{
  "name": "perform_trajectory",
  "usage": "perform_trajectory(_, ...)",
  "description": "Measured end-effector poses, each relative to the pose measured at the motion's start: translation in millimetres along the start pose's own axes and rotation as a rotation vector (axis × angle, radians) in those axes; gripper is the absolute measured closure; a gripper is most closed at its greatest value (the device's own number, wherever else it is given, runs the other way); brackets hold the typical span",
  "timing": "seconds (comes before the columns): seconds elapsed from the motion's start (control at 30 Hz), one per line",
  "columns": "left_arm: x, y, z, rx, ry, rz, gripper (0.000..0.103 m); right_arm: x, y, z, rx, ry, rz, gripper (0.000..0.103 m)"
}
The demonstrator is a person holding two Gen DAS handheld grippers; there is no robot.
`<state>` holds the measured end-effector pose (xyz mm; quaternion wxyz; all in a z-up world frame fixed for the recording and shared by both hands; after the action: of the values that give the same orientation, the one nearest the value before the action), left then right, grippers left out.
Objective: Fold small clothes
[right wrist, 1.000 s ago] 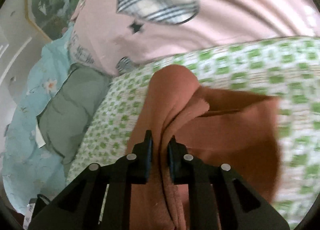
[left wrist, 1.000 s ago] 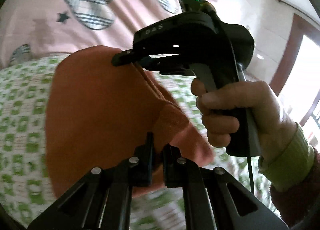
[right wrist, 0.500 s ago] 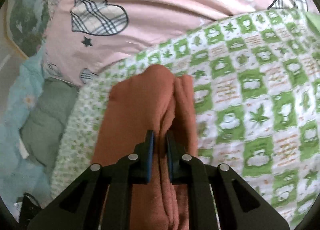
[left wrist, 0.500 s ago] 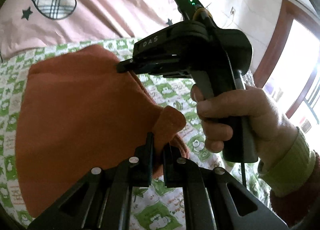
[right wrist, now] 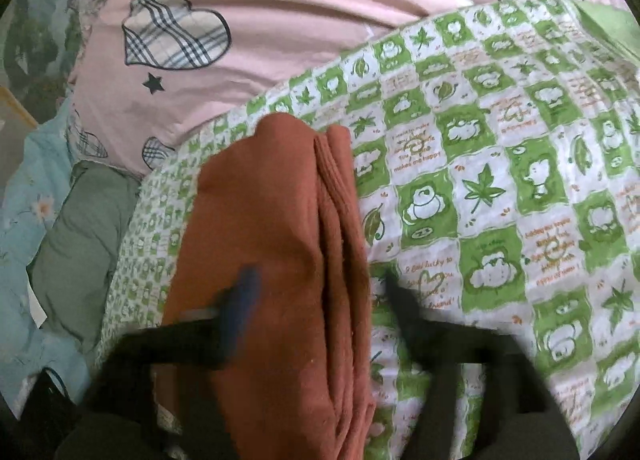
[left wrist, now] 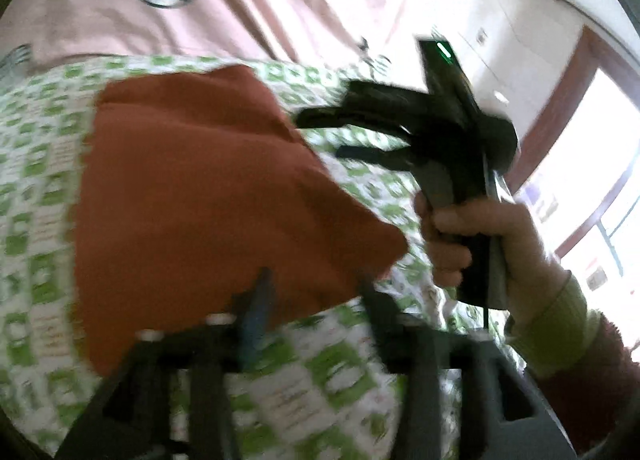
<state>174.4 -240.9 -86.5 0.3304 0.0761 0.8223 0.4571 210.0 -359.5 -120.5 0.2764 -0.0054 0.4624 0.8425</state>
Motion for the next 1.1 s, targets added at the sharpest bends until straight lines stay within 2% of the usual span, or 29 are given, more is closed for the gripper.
perform_trajectory(0.07,-2.6,21.8,23.6,-0.014,0.055,-0.042,0.034,3.5,-1.3,-2.1,-0.005,-0.005,0.017,0.019)
perform_trajectory(0.13,-9.8,32.6,49.2,-0.028,0.114,-0.055,0.024,5.2,-7.0,-4.7,-0.004,-0.014,0.037,0.019)
perform_trajectory(0.2,-20.6,36.9,83.4,-0.036,0.189,-0.063,0.022,5.9,-15.4,-7.0,0.001,-0.016,0.060,0.019)
perform_trajectory(0.27,-25.6,32.2,115.8,-0.030,0.274,-0.037,0.022,5.8,-24.1,-6.5,-0.027,-0.023,0.081,0.019)
perform_trajectory(0.43,-35.7,-8.8,163.0,0.086,0.408,0.083,0.022,3.4,-43.2,-7.2,-0.062,-0.036,0.125,0.021)
perform_trajectory(0.5,-38.8,-24.6,172.9,0.110,0.435,0.117,0.022,1.4,-46.7,-7.9,-0.080,-0.042,0.133,0.024)
perform_trajectory(0.6,-49.3,-29.3,170.0,0.123,0.410,0.102,0.023,-0.3,-49.7,-7.7,-0.097,-0.043,0.149,0.035)
perform_trajectory(0.63,-52.2,-32.5,166.6,0.130,0.395,0.111,0.024,0.8,-52.0,-6.8,-0.105,-0.042,0.161,0.047)
perform_trajectory(0.67,-54.5,-38.6,162.8,0.129,0.379,0.124,0.031,2.3,-55.3,-5.7,-0.113,-0.042,0.175,0.052)
perform_trajectory(0.7,-55.5,-44.7,159.4,0.128,0.363,0.137,0.047,3.9,-57.1,-5.0,-0.108,-0.039,0.177,0.054)
perform_trajectory(0.73,-56.0,-52.5,154.7,0.109,0.337,0.160,0.051,5.1,-57.7,-4.1,-0.105,-0.038,0.178,0.062)
perform_trajectory(0.8,-60.1,-56.5,153.6,0.079,0.308,0.152,0.067,7.6,-55.8,-0.2,-0.122,-0.049,0.174,0.069)
perform_trajectory(0.9,-57.5,-43.0,150.2,0.094,0.304,0.120,0.077,10.3,-45.8,15.0,-0.144,-0.033,0.149,0.073)
perform_trajectory(0.97,-51.5,-22.8,149.4,0.094,0.309,0.092,0.078,14.3,-40.2,32.5,-0.193,-0.019,0.141,0.076)
perform_trajectory(1.1,-32.3,27.3,154.7,0.031,0.290,0.043,0.078,33.8,-45.1,87.2,-0.267,0.047,0.150,0.079)
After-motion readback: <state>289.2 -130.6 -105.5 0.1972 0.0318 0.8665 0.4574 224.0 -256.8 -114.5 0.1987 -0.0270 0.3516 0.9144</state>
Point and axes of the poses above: each gripper's, at about its wrist camera, not at the fingertips, and y roughly against the way its jaws point, z to its left, x to its underside, the point moved 9 cm from there along -y, roughly the way its jaws point, and after that the axes turned 13 degrees about z, right-handed, at the moved point
